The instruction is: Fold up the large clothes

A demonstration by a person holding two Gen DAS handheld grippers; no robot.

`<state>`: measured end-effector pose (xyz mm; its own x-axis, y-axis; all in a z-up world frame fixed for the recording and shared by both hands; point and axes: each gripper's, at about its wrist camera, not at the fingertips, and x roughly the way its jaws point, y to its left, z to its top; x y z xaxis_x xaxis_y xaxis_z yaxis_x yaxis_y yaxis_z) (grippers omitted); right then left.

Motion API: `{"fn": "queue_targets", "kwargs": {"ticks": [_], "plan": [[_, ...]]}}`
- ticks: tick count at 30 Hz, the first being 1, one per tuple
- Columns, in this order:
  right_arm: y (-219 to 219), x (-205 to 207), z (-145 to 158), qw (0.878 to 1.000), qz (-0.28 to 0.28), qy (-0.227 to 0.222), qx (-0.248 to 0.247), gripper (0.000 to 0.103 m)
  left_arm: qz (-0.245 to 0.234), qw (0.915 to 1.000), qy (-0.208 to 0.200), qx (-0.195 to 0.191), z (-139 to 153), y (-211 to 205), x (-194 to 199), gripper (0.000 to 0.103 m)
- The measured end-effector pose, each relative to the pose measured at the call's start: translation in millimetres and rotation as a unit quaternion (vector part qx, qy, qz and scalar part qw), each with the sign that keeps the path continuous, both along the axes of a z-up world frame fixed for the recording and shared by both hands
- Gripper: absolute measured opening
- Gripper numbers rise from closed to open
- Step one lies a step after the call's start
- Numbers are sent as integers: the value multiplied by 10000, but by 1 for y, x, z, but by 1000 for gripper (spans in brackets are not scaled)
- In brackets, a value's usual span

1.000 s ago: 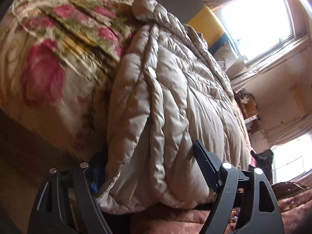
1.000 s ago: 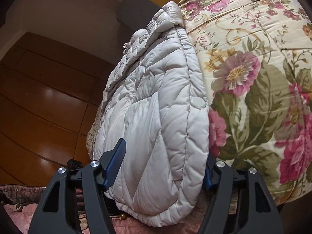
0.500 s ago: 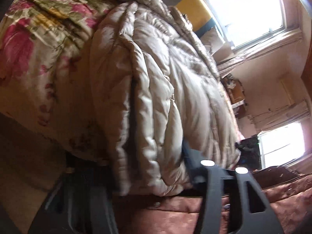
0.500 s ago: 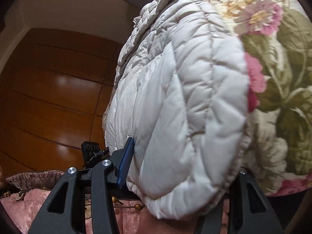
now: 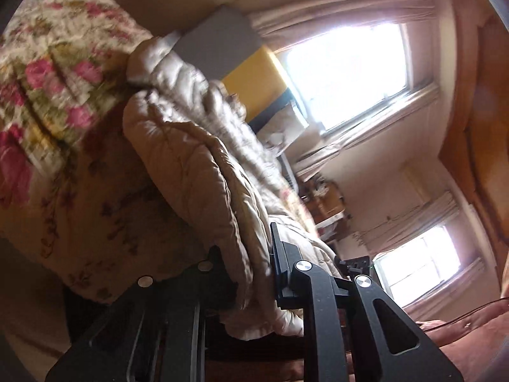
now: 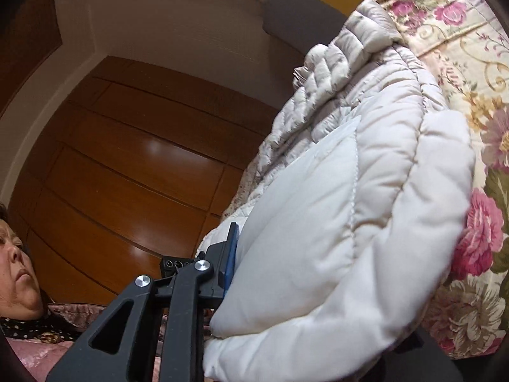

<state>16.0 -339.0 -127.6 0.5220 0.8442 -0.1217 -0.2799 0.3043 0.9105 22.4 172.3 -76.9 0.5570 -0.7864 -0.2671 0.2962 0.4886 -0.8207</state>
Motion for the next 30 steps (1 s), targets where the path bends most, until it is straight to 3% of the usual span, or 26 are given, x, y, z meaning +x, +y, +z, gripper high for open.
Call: {"fn": "queue_targets", "kwargs": {"ticks": [4, 7, 15, 20, 25, 28, 30], "plan": [[0, -7, 27, 9994, -28, -345, 32, 22, -47, 9985, -457, -304, 22, 0, -15, 16], [-5, -19, 40, 9981, -8, -603, 81, 22, -33, 9971, -703, -276, 36, 1, -26, 16], [-7, -36, 61, 9924, 149, -1171, 356, 22, -35, 9930, -782, -888, 51, 6, -28, 14], [-15, -65, 76, 9819, 300, -1722, 725, 22, -77, 9881, -1020, -1152, 78, 14, -42, 14], [-19, -97, 91, 9664, 709, -2129, 1252, 22, -157, 9793, -1124, -1675, 92, 24, -55, 14], [-15, -104, 103, 9570, 955, -2439, 1245, 22, -181, 9772, -1311, -1659, 101, 25, -56, 14], [-16, -96, 103, 9570, 938, -2446, 1242, 22, -198, 9778, -1342, -1597, 101, 24, -47, 14]]}}
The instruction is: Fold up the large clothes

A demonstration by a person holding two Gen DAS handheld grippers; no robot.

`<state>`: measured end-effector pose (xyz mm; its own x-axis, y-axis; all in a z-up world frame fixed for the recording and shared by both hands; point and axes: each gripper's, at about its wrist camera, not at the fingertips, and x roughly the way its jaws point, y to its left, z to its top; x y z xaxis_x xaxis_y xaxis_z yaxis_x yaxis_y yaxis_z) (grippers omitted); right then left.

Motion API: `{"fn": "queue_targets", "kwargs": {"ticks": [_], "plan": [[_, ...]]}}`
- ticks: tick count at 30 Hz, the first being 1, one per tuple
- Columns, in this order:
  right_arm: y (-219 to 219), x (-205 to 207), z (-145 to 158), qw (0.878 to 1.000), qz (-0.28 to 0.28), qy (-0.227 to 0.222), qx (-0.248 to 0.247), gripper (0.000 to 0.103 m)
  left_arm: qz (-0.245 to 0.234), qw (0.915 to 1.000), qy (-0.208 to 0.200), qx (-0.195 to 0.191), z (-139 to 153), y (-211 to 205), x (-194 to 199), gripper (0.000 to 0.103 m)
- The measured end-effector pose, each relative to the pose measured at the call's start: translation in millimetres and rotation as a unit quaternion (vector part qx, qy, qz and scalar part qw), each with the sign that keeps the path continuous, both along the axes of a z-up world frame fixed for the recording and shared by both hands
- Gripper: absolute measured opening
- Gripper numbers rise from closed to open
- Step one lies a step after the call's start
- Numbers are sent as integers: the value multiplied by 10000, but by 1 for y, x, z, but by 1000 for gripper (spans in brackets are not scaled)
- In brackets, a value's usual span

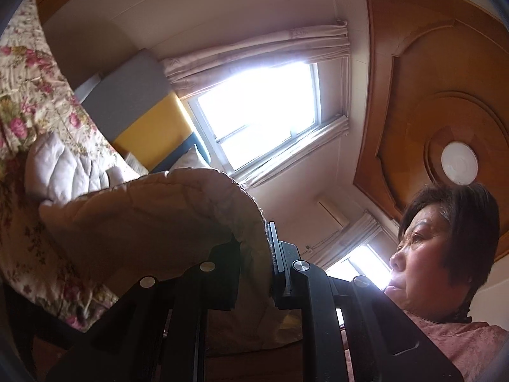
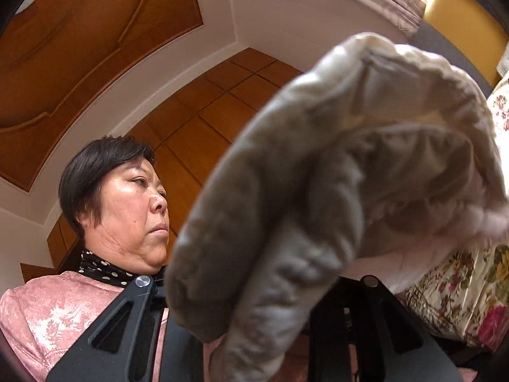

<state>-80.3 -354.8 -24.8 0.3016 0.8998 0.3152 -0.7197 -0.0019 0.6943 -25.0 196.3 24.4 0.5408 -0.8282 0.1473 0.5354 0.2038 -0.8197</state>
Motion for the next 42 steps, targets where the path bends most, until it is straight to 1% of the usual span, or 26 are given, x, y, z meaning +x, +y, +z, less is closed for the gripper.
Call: {"fn": "queue_targets", "kwargs": {"ticks": [3, 4, 6, 8, 10, 12, 15, 17, 20, 21, 22, 23, 24, 25, 26, 27, 28, 30, 32, 33, 34, 36, 38, 39, 41, 42], "plan": [[-9, 28, -14, 9989, -205, 386, 181, 22, 42, 9998, 107, 147, -7, -1, 23, 14], [-13, 40, -20, 9976, -335, 564, 242, 22, 56, 9998, 122, 176, -9, -1, 24, 14], [-22, 64, -35, 9934, -596, 914, 349, 25, 49, 9997, 164, 171, -15, -4, 43, 14], [-28, 89, -50, 9879, -774, 1250, 497, 25, 43, 9996, 207, 201, -20, -9, 67, 14], [-31, 111, -61, 9841, -863, 1446, 573, 25, 72, 9991, 238, 345, -23, -15, 87, 14], [-32, 130, -68, 9820, -983, 1536, 489, 25, 95, 9986, 304, 430, -28, -21, 111, 14], [-33, 158, -78, 9793, -1059, 1669, 431, 26, 129, 9975, 552, 418, -41, -24, 141, 14], [-31, 174, -84, 9775, -1120, 1762, 296, 26, 207, 9959, 757, 460, -52, -26, 159, 14], [-33, 195, -98, 9712, -1264, 2011, 175, 28, 436, 9906, 1149, 604, -71, -28, 188, 14], [-34, 203, -105, 9675, -1362, 2126, 122, 30, 597, 9869, 1297, 750, -77, -29, 196, 16], [-35, 210, -111, 9638, -1436, 2245, 85, 30, 731, 9832, 1393, 927, -80, -30, 202, 23], [-35, 218, -119, 9602, -1500, 2356, 44, 33, 840, 9800, 1452, 1067, -85, -32, 208, 35], [-35, 225, -126, 9568, -1577, 2444, -2, 41, 895, 9787, 1459, 1136, -89, -33, 212, 48], [-36, 228, -131, 9538, -1663, 2502, -39, 45, 983, 9757, 1487, 1271, -94, -36, 217, 75], [-36, 233, -136, 9511, -1762, 2535, -86, 53, 1083, 9723, 1532, 1394, -97, -38, 219, 86], [-36, 236, -140, 9493, -1886, 2510, -144, 65, 1164, 9696, 1545, 1498, -100, -40, 220, 86], [-36, 238, -143, 9478, -2039, 2443, -203, 69, 1202, 9669, 1517, 1664, -103, -43, 220, 86], [-41, 236, -143, 9442, -2346, 2273, -414, 73, 1287, 9621, 1461, 1911, -108, -47, 219, 87], [-33, 235, -142, 9380, -2620, 2114, -824, 78, 1412, 9535, 1355, 2291, -112, -54, 218, 88], [-28, 234, -141, 9335, -2739, 2059, -1057, 78, 1460, 9471, 1313, 2539, -115, -58, 218, 88], [-25, 234, -141, 9269, -2855, 2038, -1334, 78, 1490, 9432, 1275, 2680, -116, -60, 213, 88], [-12, 233, -132, 9090, -3067, 2041, -1951, 78, 1579, 9357, 1186, 2924, -118, -65, 209, 88], [7, 232, -115, 8805, -3305, 1848, -2851, 84, 1639, 9308, 1096, 3078, -117, -70, 205, 88], [17, 233, -105, 8642, -3421, 1655, -3297, 87, 1690, 9274, 1052, 3168, -118, -73, 202, 88], [39, 229, -92, 8258, -3672, 1195, -4111, 88, 1760, 9234, 1034, 3252, -118, -76, 200, 88], [50, 231, -87, 8112, -3715, 990, -4407, 89, 1790, 9215, 1027, 3290, -116, -78, 196, 88]]}}
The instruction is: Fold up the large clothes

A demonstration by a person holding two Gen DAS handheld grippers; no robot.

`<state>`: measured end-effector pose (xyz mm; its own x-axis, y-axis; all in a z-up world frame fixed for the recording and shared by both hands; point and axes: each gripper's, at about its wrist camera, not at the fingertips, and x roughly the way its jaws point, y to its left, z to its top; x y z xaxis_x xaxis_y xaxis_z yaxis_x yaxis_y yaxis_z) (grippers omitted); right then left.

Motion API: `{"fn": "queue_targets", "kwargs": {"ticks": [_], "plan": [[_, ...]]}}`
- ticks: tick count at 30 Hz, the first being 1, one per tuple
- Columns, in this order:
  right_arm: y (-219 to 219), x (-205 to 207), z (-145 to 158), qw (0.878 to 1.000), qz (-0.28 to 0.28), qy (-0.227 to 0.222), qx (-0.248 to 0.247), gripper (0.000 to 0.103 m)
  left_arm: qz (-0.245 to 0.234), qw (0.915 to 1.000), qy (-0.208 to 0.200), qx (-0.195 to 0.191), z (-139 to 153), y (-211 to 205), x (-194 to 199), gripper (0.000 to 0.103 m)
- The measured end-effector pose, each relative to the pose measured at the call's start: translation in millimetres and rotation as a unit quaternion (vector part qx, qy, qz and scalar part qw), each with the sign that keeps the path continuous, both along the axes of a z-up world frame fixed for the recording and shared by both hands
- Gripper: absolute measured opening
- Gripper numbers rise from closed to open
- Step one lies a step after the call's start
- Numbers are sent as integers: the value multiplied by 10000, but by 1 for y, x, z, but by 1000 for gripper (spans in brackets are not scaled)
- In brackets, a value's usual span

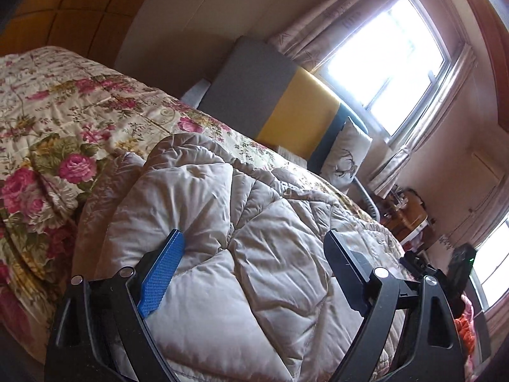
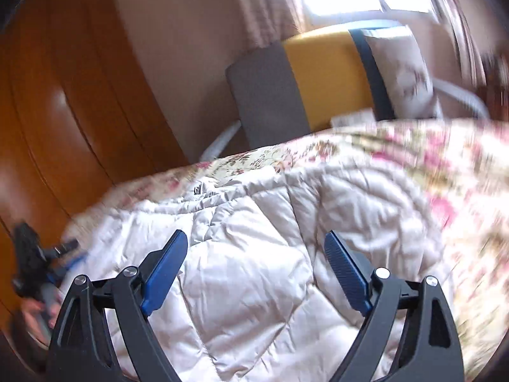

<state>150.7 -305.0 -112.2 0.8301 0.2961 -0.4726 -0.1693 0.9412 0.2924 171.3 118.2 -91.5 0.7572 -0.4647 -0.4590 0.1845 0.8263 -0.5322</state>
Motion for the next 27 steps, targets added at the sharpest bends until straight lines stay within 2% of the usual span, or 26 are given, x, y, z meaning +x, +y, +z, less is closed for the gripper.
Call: {"fn": "queue_targets", "kwargs": {"ticks": [2, 5, 7, 9, 11, 16, 19, 21, 25, 27], "plan": [[18, 13, 4, 9982, 101, 5, -586, 91, 69, 9998, 39, 174, -2, -4, 1, 88], [47, 33, 14, 9866, 9, 377, -1589, 91, 115, 9993, 61, 351, -4, -8, 2, 88], [53, 60, -1, 9776, -149, 714, -1973, 91, 157, 9988, 101, 443, -6, -9, 3, 88], [40, 84, -16, 9757, -232, 1080, -1892, 93, 170, 9986, 153, 487, -8, -10, 4, 88], [26, 97, -32, 9769, -356, 1250, -1696, 93, 130, 9981, 238, 554, -10, -13, 5, 89], [15, 113, -48, 9788, -410, 1246, -1573, 98, 151, 9959, 432, 775, -3, -23, 5, 89], [15, 108, -46, 9816, -410, 1196, -1430, 98, 13, 9978, 431, 510, 15, -31, 3, 89], [15, 105, -44, 9821, -401, 1209, -1388, 99, -180, 9980, 397, 468, 30, -45, 5, 89], [17, 101, -41, 9821, -415, 1196, -1394, 99, -473, 9937, 412, 928, 55, -85, 23, 89], [17, 101, -40, 9824, -426, 1174, -1385, 99, -576, 9881, 485, 1338, 58, -107, 37, 89]]}}
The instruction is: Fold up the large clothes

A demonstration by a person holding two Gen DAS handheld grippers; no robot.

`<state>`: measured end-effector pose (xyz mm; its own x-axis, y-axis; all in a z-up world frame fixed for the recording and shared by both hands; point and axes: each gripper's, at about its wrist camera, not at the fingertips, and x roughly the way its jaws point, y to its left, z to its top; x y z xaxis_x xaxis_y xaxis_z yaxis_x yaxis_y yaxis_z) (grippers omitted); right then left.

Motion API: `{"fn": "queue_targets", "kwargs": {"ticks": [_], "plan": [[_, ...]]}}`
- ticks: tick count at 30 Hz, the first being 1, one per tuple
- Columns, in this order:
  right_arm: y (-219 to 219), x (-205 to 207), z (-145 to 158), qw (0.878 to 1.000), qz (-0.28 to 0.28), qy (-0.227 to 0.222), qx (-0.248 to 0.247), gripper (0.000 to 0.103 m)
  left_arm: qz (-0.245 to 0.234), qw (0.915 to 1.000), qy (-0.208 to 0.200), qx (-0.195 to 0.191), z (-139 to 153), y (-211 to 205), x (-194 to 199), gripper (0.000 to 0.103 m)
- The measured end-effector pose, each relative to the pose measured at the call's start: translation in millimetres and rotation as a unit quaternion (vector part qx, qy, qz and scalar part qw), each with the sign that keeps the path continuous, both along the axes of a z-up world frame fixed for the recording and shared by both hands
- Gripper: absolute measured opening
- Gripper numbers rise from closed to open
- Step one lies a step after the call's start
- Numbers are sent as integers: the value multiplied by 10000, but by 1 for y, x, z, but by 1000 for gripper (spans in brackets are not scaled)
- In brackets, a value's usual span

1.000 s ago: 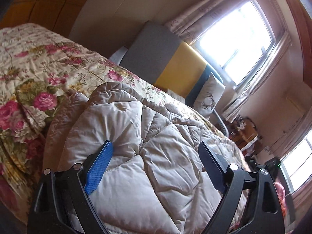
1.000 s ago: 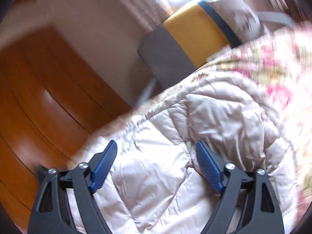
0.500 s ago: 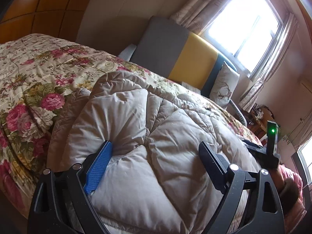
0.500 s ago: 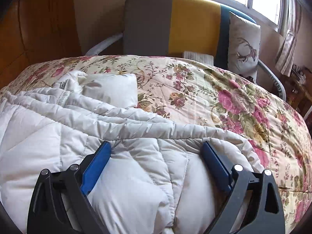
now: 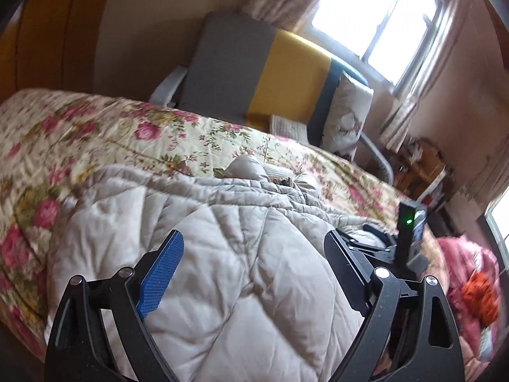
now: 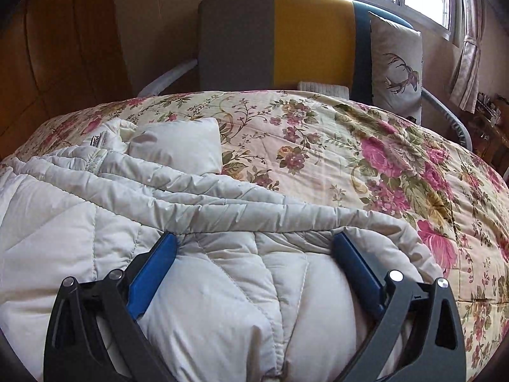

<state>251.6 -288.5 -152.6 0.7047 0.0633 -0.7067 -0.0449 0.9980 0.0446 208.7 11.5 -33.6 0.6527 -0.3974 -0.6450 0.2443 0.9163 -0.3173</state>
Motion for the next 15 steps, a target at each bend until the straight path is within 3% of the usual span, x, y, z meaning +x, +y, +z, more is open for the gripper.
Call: {"fn": "queue_targets", "kwargs": {"ticks": [3, 5, 7, 11, 15], "plan": [[-1, 1, 0, 10000, 4, -9, 8, 100, -322, 9962, 204, 779, -14, -27, 29, 87], [-1, 1, -1, 10000, 9, -7, 21, 100, -371, 9899, 455, 1291, -35, -33, 50, 77], [-2, 2, 0, 10000, 10, -11, 47, 100, -347, 9883, 595, 1360, -54, -28, 70, 77], [-2, 4, -1, 10000, -9, 1, 94, 101, -334, 9846, 431, 1660, -73, -27, 98, 78], [-7, 7, -2, 9996, -89, -9, 283, 101, -321, 9887, 167, 1455, -95, -24, 110, 83]]}}
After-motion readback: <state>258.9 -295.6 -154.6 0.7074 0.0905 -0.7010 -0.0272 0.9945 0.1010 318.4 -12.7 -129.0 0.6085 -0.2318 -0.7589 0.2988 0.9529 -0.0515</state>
